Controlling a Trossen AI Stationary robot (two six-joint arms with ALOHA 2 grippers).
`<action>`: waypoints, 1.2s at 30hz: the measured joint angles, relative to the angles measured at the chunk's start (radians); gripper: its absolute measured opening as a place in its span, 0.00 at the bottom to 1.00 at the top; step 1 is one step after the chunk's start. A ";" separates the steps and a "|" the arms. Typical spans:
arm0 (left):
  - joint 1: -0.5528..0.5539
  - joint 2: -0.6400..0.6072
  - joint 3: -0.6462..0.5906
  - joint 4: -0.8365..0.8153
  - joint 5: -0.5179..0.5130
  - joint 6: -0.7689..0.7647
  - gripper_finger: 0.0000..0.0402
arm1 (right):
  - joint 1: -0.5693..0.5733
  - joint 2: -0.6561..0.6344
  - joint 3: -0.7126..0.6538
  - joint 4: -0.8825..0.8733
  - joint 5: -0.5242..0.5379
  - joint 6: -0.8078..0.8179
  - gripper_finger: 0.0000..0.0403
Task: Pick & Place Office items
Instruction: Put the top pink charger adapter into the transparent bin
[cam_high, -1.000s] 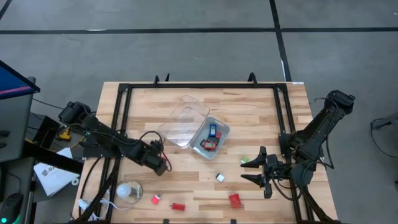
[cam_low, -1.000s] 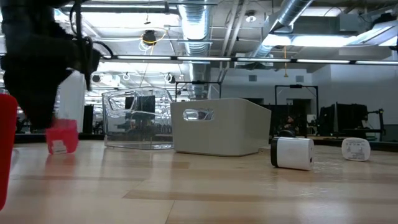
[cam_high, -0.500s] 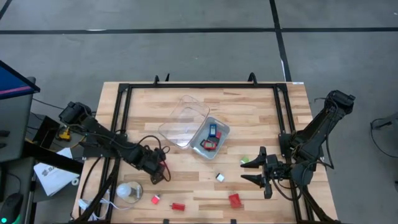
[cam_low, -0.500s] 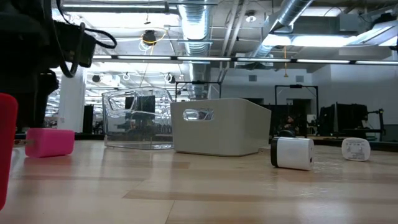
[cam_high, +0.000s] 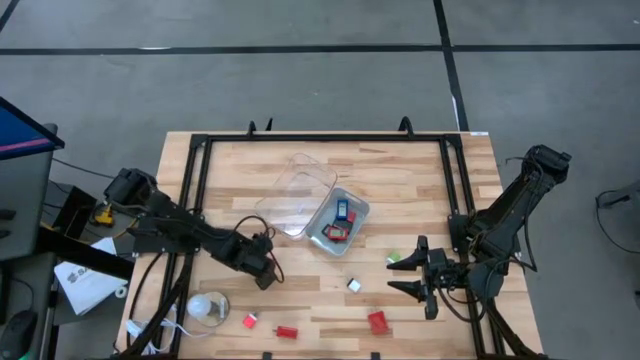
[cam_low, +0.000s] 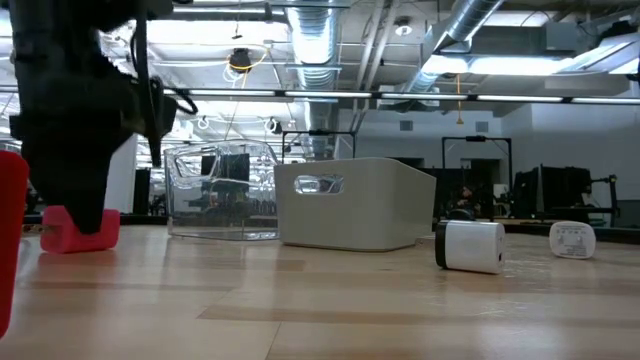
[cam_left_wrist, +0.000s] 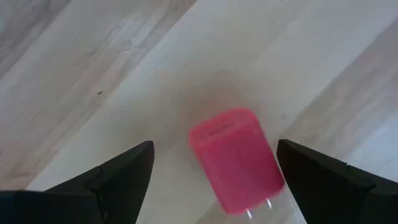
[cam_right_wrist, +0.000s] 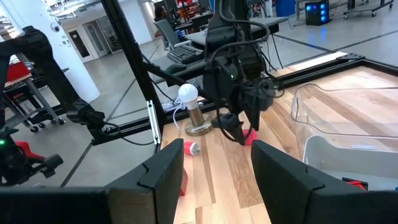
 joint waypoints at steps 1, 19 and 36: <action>0.004 0.014 0.000 0.013 0.002 0.000 0.84 | 0.000 0.000 0.000 -0.001 0.000 0.000 0.45; 0.017 0.028 0.000 -0.021 0.032 0.000 0.37 | 0.000 0.000 0.000 -0.004 0.000 0.000 0.45; 0.006 -0.339 0.000 0.403 -0.069 0.389 0.36 | -0.007 0.000 0.000 -0.011 0.000 0.000 0.45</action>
